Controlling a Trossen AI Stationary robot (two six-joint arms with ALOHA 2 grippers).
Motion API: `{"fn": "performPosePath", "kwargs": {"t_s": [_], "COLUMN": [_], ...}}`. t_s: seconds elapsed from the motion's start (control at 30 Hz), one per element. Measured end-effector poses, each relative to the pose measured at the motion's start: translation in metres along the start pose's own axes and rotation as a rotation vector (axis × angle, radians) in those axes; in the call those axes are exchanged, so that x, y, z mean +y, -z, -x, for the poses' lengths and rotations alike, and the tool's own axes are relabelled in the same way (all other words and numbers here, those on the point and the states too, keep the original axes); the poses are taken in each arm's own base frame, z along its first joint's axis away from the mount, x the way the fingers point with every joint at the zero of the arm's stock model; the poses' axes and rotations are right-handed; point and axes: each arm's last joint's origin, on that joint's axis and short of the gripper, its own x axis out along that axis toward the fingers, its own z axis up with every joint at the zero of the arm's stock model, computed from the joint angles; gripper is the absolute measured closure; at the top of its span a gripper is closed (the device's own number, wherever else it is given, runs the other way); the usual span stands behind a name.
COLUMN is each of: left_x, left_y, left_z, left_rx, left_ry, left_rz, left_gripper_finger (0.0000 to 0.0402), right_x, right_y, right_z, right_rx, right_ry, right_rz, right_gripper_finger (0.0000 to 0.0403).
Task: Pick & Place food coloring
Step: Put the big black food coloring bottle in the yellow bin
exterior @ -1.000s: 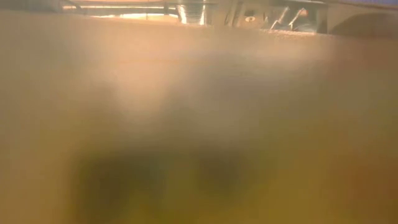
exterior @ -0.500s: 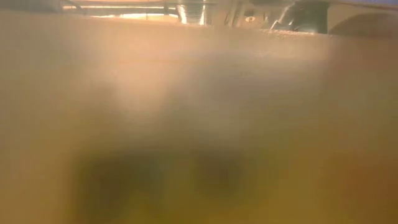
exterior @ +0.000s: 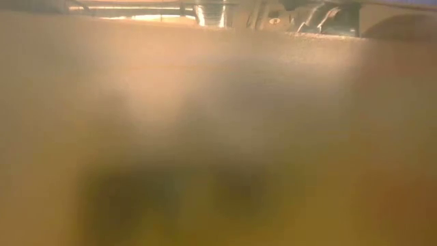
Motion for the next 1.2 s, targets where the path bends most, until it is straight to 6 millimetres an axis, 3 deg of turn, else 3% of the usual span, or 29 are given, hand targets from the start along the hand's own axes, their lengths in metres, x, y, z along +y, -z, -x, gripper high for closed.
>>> {"fn": "performPosePath", "kwargs": {"t_s": [0.43, 0.73, 1.2], "left_x": [0.0, 0.0, 0.0], "left_y": [0.0, 0.0, 0.0], "left_z": [0.0, 0.0, 0.0], "left_rx": [0.0, 0.0, 0.0], "left_ry": [0.0, 0.0, 0.0], "left_rz": [0.0, 0.0, 0.0], "left_gripper_finger": [0.0281, 0.0281, 0.0281], "right_x": [-0.015, -0.01, 0.006], "right_y": [-0.015, 0.008, 0.027], "right_z": [0.0, 0.025, 0.027], "right_rx": [-0.061, -0.05, -0.057], "right_ry": [0.063, 0.026, 0.018], "right_rz": [-0.019, -0.06, -0.118], "right_gripper_finger": [0.0284, 0.0284, 0.028]}}
